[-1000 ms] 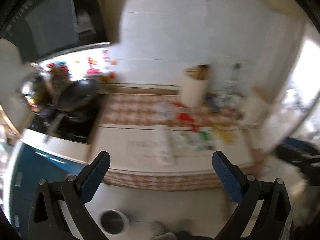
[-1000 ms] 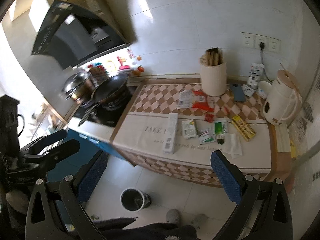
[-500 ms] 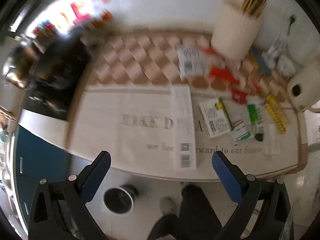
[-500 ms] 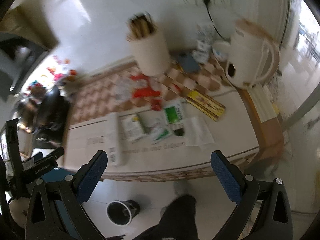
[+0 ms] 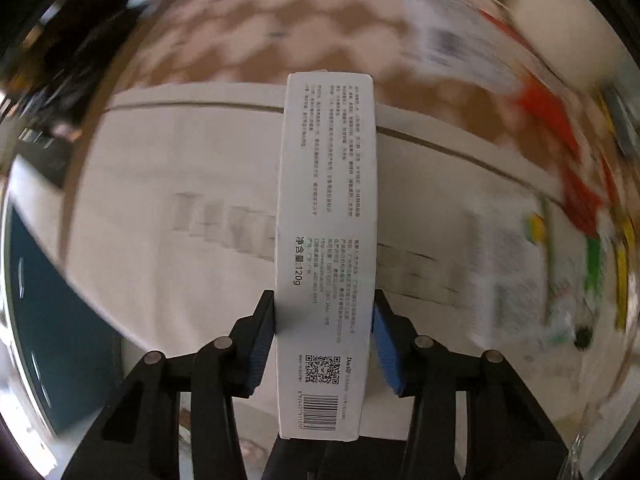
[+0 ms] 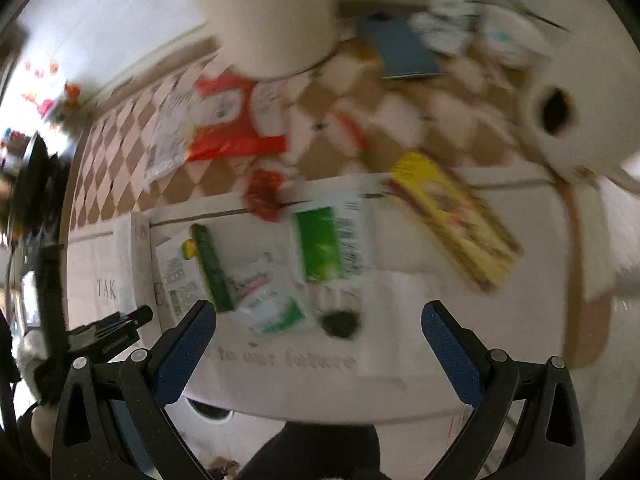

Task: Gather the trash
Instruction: 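Grasp the white box with the left tool while the right tool grasps the green-striped medicine box, then carry both boxes to the floor bin and open both tools to drop them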

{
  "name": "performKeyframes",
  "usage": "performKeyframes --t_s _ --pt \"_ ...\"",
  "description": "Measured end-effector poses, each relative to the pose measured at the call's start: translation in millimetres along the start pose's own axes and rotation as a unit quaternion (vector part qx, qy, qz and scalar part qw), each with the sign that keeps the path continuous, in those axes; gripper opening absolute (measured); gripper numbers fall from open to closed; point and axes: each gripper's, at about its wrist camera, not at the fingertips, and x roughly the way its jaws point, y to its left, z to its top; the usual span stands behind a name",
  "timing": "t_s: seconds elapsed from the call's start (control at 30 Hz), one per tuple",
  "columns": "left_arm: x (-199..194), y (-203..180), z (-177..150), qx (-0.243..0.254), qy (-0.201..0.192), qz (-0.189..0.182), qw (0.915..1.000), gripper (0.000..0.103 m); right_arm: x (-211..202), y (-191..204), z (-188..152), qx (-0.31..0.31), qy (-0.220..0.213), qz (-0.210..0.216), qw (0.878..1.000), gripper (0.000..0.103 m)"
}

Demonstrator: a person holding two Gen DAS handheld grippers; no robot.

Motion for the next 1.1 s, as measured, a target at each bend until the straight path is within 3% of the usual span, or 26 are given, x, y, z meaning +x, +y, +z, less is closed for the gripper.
performKeyframes --t_s 0.13,0.37,0.5,0.73,1.0,1.1 --pt "4.8 53.1 -4.8 -0.065 0.013 0.005 0.9978 0.043 38.6 59.9 13.2 -0.069 0.029 0.013 0.997 0.103" --pt "3.8 79.3 -21.5 -0.088 0.023 -0.001 0.9959 0.043 102.6 146.6 14.6 -0.162 0.07 -0.008 0.984 0.102" --pt "-7.1 90.7 -34.0 -0.098 0.013 0.001 0.9951 0.042 126.9 173.4 6.7 -0.213 0.077 -0.049 0.973 0.069" --pt "-66.0 144.4 -84.9 -0.137 -0.054 0.02 0.9889 0.042 112.6 199.0 4.3 -0.235 0.029 -0.052 0.97 0.068" --pt "-145.6 210.6 -165.1 -0.184 -0.131 0.048 0.973 0.042 64.1 254.4 -14.5 -0.259 -0.017 -0.005 0.966 0.068" --pt "-136.0 220.1 -182.8 -0.211 -0.139 0.049 0.9664 0.042 48.0 275.0 -39.9 -0.284 -0.025 0.018 0.958 0.068"
